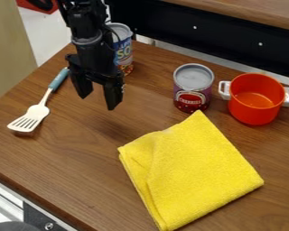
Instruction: Mametraka lamba iray eo aminy latabatra
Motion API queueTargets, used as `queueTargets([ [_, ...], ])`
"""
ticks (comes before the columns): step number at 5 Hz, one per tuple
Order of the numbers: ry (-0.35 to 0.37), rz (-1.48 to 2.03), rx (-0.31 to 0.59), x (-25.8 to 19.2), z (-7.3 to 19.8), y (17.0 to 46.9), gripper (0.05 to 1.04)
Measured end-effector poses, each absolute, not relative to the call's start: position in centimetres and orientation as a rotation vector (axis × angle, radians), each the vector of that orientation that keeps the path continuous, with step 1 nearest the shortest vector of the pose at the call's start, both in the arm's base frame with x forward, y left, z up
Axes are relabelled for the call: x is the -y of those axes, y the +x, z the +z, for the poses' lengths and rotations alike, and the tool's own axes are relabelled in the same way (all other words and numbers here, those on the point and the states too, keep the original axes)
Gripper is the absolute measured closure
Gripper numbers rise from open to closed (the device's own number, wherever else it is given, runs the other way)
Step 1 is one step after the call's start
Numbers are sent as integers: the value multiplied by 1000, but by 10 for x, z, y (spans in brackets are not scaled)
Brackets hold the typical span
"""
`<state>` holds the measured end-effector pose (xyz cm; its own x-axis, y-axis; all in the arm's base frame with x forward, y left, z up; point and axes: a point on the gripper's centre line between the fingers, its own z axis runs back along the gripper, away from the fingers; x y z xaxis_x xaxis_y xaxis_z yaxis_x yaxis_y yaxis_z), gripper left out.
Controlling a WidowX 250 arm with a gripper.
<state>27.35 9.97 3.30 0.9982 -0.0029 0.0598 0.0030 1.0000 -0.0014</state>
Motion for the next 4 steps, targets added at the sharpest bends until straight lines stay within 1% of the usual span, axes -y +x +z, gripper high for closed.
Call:
queueTargets([
  [1,-12,-7,29,-96,25,269,85],
  [2,-12,-28,12,-84,21,268,85],
  [3,-66,-5,25,-60,18,270,85],
  [4,-110,33,81,-30,30,275,85],
])
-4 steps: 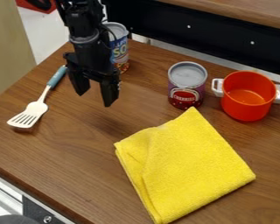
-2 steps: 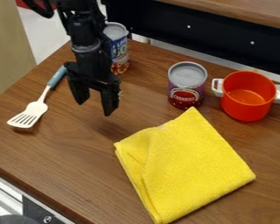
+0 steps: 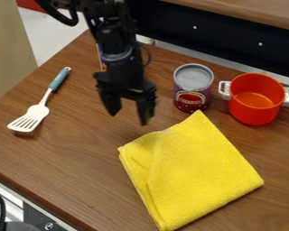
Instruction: Mametraka lamba iray eo aminy latabatra
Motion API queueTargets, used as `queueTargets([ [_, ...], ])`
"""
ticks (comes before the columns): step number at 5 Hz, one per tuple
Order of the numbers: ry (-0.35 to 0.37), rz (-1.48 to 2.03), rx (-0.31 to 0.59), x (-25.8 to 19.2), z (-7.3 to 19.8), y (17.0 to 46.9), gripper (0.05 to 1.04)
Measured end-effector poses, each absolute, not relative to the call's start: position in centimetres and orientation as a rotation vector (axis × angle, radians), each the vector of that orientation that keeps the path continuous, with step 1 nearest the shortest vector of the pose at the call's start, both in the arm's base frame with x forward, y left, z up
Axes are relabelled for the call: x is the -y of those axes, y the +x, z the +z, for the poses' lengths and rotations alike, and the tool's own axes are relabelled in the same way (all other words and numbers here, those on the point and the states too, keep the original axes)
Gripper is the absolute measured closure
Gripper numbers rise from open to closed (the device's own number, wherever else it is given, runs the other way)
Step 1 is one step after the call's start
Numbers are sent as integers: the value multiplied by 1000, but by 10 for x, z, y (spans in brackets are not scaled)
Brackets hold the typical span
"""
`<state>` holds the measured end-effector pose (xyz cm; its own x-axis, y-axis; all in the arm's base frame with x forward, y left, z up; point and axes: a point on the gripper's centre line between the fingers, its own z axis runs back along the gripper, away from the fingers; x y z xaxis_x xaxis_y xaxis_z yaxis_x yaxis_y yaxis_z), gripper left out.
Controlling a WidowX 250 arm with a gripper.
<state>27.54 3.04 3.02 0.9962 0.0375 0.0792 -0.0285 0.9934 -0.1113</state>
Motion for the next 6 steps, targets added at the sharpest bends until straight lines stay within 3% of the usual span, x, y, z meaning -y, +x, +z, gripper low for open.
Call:
queueTargets([
  [2,-162,-33,89,38,34,277,130],
  [4,-164,-232,148,82,22,269,685],
  [5,-152,-325,142,92,7,268,908],
  [6,-128,-342,134,89,0,272,1024],
])
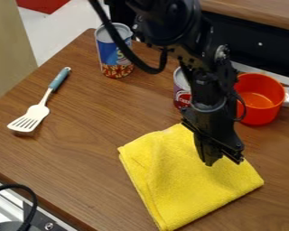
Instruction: Mametraka lamba iray eo aminy latabatra
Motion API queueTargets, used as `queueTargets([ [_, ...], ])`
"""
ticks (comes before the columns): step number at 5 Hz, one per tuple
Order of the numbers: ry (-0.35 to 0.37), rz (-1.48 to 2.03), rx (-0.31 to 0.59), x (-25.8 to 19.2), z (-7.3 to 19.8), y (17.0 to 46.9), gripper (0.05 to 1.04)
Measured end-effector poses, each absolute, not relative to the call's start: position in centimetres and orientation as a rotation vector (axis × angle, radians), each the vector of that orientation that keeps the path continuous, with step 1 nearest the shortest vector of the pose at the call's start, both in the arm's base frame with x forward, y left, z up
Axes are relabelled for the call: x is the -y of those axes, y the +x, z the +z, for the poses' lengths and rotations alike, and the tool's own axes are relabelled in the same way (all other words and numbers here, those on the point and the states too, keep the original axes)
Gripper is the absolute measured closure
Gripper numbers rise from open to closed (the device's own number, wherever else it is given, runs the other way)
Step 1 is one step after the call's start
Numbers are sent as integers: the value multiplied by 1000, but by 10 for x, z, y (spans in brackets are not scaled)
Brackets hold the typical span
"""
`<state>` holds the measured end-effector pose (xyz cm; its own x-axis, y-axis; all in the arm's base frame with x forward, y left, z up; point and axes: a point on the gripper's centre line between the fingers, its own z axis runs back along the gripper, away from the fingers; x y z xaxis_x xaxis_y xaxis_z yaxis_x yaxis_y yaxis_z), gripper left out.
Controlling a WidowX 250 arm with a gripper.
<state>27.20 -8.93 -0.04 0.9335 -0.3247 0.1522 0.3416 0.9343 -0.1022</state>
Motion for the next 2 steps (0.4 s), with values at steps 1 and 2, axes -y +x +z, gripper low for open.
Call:
queueTargets([
  [1,-125,-388,99,85,-5,274,1031],
  [2,-83,-430,121,77,-11,271,1032],
])
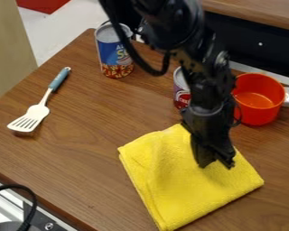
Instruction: Mametraka lamba iray eo aminy latabatra
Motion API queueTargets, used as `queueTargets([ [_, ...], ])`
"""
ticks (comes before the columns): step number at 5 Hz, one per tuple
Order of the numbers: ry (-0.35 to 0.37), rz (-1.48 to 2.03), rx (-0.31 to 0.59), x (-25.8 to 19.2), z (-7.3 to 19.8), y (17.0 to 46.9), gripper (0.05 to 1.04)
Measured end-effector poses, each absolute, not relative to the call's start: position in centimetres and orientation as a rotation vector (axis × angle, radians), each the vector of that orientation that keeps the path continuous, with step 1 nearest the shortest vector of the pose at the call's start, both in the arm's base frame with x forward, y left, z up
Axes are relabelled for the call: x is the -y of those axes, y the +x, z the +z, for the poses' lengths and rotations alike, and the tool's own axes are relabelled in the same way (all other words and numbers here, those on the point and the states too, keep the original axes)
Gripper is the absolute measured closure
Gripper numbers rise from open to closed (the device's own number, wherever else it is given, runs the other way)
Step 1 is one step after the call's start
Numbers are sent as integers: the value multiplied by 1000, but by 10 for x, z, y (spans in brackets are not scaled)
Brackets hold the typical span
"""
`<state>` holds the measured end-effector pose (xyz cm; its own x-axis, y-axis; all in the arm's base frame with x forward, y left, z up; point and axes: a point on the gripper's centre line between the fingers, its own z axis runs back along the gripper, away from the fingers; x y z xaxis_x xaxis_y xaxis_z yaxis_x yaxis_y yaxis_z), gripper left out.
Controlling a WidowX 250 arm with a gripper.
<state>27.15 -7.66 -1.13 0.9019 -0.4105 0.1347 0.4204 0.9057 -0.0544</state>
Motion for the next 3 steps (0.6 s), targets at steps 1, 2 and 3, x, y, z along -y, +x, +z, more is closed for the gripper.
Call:
queueTargets([
  [1,-62,-468,130,64,-20,264,1032],
  [2,-30,-498,174,57,-27,261,1032],
  [3,-22,-494,180,46,-28,261,1032],
])
